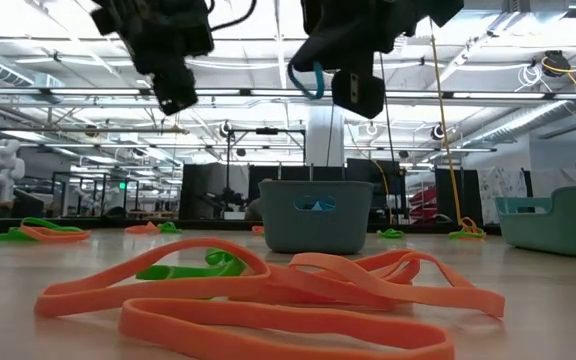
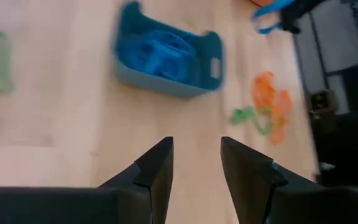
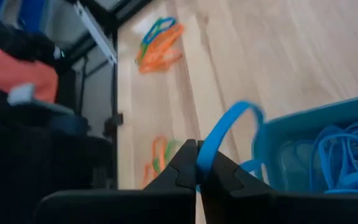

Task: Sort rubber bands into baskets
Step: Put the blue rubberband into the blue bin

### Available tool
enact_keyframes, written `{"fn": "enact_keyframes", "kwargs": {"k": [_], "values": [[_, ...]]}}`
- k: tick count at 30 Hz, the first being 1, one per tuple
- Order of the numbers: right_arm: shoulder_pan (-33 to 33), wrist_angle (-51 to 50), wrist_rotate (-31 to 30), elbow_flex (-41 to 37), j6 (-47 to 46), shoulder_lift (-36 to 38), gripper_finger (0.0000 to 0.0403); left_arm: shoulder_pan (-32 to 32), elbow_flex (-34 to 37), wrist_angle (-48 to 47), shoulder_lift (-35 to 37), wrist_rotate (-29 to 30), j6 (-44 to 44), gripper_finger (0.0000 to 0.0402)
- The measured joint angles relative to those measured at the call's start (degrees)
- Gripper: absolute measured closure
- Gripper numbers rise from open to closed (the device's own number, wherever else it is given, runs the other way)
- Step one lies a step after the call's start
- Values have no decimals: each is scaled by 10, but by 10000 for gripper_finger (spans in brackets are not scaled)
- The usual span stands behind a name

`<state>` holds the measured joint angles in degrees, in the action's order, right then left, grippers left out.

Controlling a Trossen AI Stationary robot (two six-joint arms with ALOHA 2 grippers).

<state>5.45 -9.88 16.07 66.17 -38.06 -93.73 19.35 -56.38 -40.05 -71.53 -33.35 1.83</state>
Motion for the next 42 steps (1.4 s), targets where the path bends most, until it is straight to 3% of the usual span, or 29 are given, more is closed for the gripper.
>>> {"fn": "enact_keyframes", "kwargs": {"k": [7, 12, 16, 23, 29, 35, 39, 42], "values": [[5, -27, -17, 0, 66, 0, 402, -133, 7, 17, 38, 157, -200, 261], [5, -52, -76, -1, 95, -14, 402, -235, 7, 4, 42, 254, -303, 261], [-6, -56, -118, -1, 105, -45, 402, -306, 23, -3, 42, 298, -369, 261], [-37, -43, -99, -1, 34, -114, 402, -421, 71, -16, 55, 314, -486, 261], [-43, -41, -100, 0, 33, -111, 382, -522, 76, -60, 56, 284, -557, 261], [-44, -18, -100, 0, 42, -98, 329, -607, 76, -101, 56, 295, -593, 261], [-50, -12, -101, 0, 29, -97, 284, -655, 76, -129, 56, 366, -634, 261], [-56, -16, -80, 0, 18, -97, 256, -676, 76, -148, 55, 388, -648, 261]]}}
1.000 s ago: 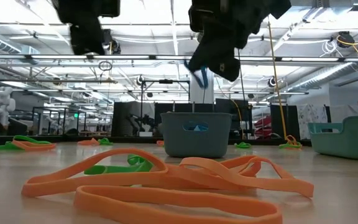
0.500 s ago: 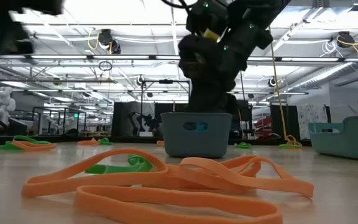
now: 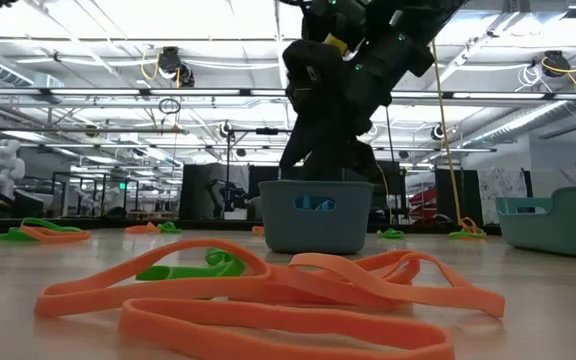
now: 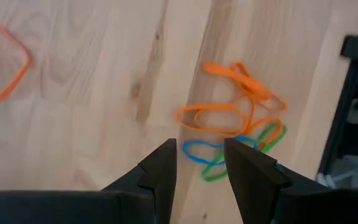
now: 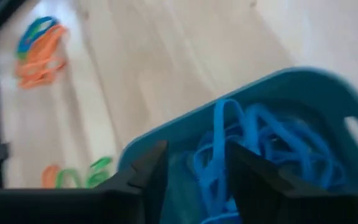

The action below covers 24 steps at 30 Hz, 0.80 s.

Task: Sort rubber bands into baskets
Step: Put the blue rubberband into the blue bin

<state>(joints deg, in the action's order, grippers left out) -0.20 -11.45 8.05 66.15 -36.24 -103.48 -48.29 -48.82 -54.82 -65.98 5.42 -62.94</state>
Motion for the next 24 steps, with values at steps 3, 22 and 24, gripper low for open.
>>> {"fn": "enact_keyframes", "kwargs": {"k": [3, 22, 24], "values": [[-10, 0, 58, 0, -6, 0, 238, -18, 0, -8, 0, 3, -20, 261], [-11, 42, 78, 0, 1, 85, 232, -134, 34, 80, -26, 46, -73, 261], [2, 67, 68, 0, 9, 89, 232, -138, 48, 91, -44, 45, -73, 261]]}}
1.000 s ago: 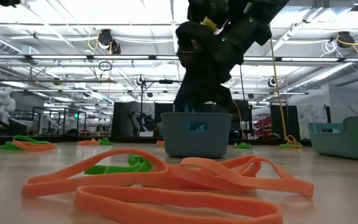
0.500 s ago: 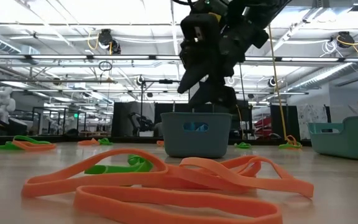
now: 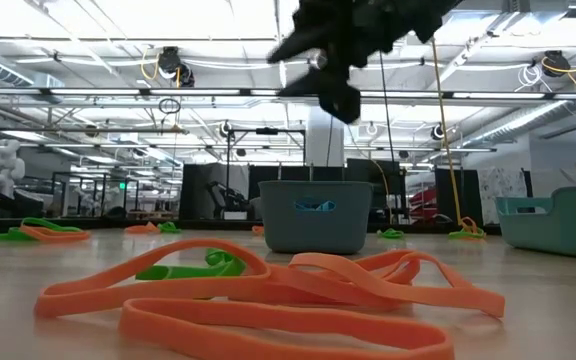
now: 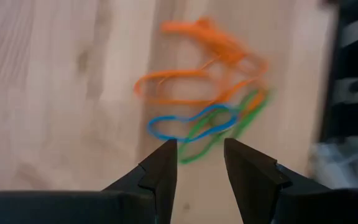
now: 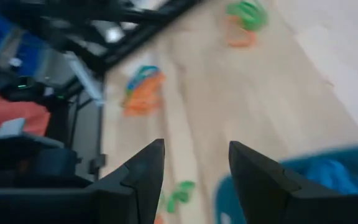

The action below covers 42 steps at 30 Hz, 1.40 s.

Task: Sort rubber bands into baskets
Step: Put the blue rubberband into the blue bin

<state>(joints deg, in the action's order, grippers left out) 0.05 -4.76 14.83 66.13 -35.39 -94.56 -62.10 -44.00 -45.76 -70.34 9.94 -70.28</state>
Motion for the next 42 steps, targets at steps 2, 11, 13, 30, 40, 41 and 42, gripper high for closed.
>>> {"fn": "enact_keyframes", "kwargs": {"k": [2, 11, 13, 30, 40, 41, 42], "values": [[11, 28, -1, 0, 6, 1, 232, 1, 14, -6, -19, 11, -18, 261], [37, 42, -3, 0, 25, 1, 232, 28, 71, 64, -75, -79, -115, 261], [38, 39, -3, 0, 26, 1, 232, 28, 76, 90, -78, -79, -116, 261], [38, 32, -3, 0, 35, 1, 232, 29, 77, 44, -42, -67, -160, 261], [38, 33, -28, 0, 32, 1, 232, 30, 77, 94, -51, -37, -179, 261], [38, 33, -29, 0, 31, 1, 232, 32, 77, 93, -61, -37, -179, 261], [38, 33, -29, 0, 31, 1, 232, 34, 77, 93, -69, -38, -180, 261]]}}
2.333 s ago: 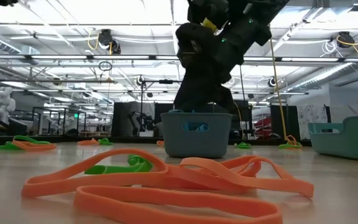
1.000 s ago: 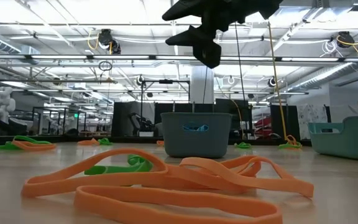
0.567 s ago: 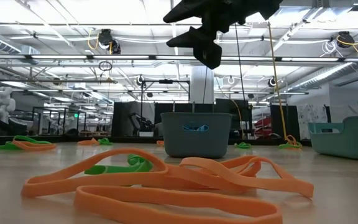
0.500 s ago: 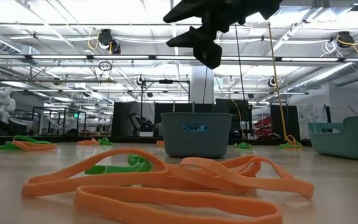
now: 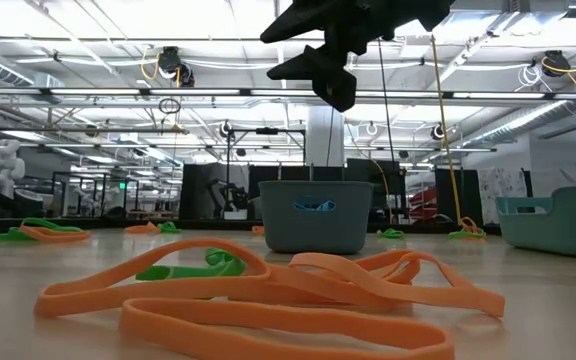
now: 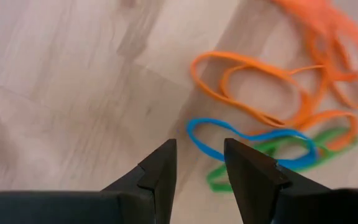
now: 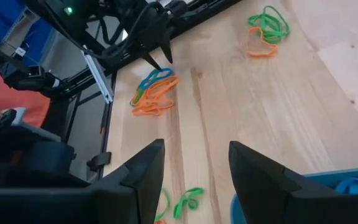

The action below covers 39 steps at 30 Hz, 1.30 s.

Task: Sort rubber bands into baskets
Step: Put the blue rubberband into the blue bin

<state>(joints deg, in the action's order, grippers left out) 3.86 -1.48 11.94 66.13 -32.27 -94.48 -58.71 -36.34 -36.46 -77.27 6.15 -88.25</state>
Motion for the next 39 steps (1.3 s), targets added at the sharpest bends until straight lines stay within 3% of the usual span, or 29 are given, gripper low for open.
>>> {"fn": "enact_keyframes", "kwargs": {"k": [17, 20, 24, 29, 33, 39], "values": [[2, 0, -1, 0, 4, 0, 232, 13, -3, 30, -56, -21, 7, 264], [2, 0, -1, 0, 6, 0, 232, 14, -2, 27, -48, -21, 19, 297], [2, 0, -1, 0, 6, 0, 232, 14, 0, 26, -41, -28, 21, 382], [2, 0, -1, 0, 6, 0, 232, 14, 0, 29, -20, -29, 21, 396], [2, 1, 0, 0, 5, 0, 232, 13, -10, -5, 18, 9, 22, 398], [2, 54, -2, 0, -6, 0, 232, 25, -34, -48, 104, 142, 75, 400]]}}
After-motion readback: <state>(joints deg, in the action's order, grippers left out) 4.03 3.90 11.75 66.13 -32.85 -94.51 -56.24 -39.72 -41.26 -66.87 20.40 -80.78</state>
